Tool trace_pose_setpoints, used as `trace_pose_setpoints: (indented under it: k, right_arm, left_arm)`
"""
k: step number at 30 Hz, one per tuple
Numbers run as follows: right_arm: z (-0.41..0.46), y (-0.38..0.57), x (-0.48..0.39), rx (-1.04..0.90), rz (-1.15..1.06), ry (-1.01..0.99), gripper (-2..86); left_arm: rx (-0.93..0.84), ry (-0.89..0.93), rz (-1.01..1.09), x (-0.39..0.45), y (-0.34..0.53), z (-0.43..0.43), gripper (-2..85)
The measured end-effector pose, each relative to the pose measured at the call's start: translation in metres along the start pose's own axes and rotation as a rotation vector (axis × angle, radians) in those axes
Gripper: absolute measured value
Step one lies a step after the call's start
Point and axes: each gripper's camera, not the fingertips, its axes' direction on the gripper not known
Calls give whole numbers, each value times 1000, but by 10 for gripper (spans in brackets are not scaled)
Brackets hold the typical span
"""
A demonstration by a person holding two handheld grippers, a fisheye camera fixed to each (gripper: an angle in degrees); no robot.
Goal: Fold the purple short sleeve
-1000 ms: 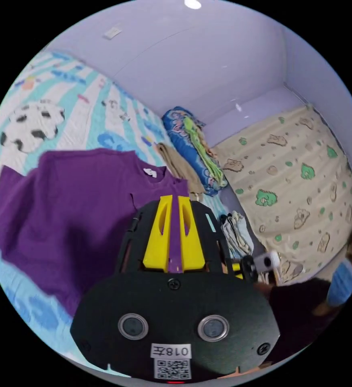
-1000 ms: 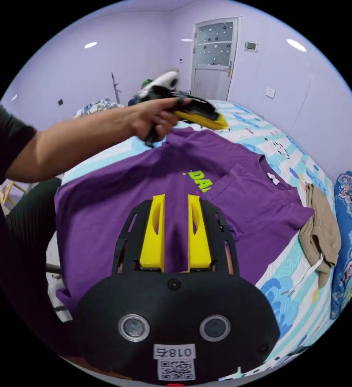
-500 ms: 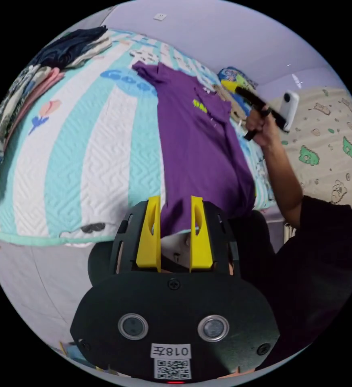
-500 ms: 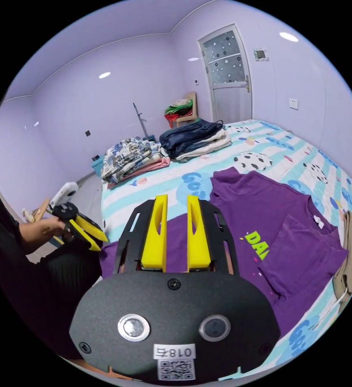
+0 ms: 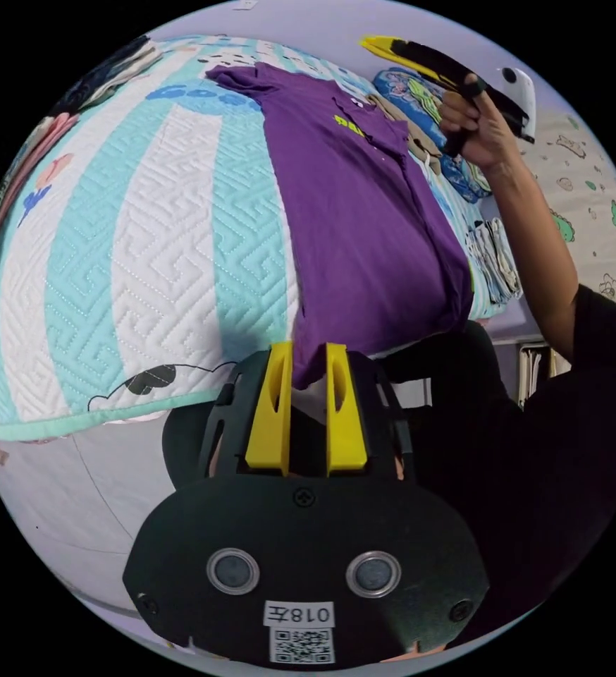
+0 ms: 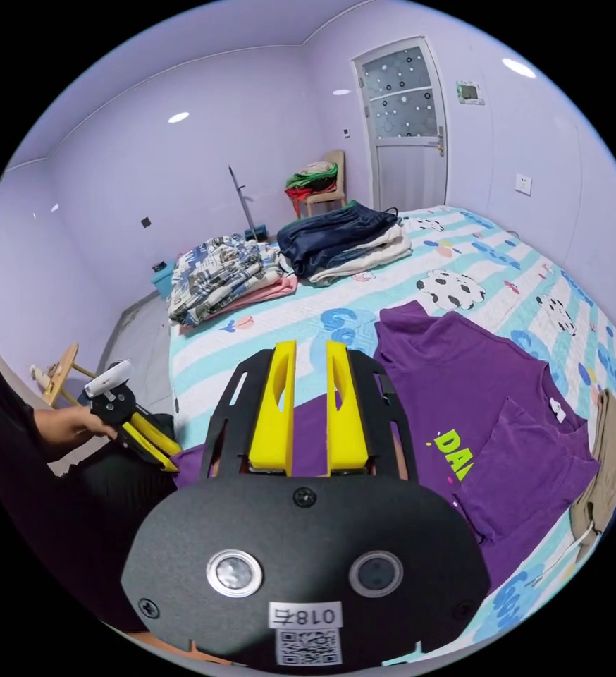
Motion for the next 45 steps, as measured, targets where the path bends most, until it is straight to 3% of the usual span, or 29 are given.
trace_pose_setpoints:
  k: [5, 7, 13, 19, 29, 38, 45]
  right_arm:
    - [77, -59, 16, -130, -24, 174, 90]
    - [109, -84, 25, -188, -45, 222, 98]
    - [191, -135, 53, -385, -21, 186, 112]
    - [224, -127, 56, -431, -77, 342, 101]
    - [227, -139, 144, -409, 160, 177, 91]
    - [221, -153, 174, -577, 60, 234, 17]
    - [93, -131, 234, -307, 215, 127, 5]
  left_arm:
    - [-9, 57, 44, -11, 5, 10, -3]
    - [38, 172, 88, -15, 12, 2, -8]
    - [187, 398, 107, -46, 40, -20, -9]
    - [181, 409, 121, -66, 49, -9, -9]
    - [187, 430, 113, -85, 61, -7, -10]
    - [186, 426, 110, -77, 59, -19, -9]
    - [196, 358, 190, -27, 45, -52, -9]
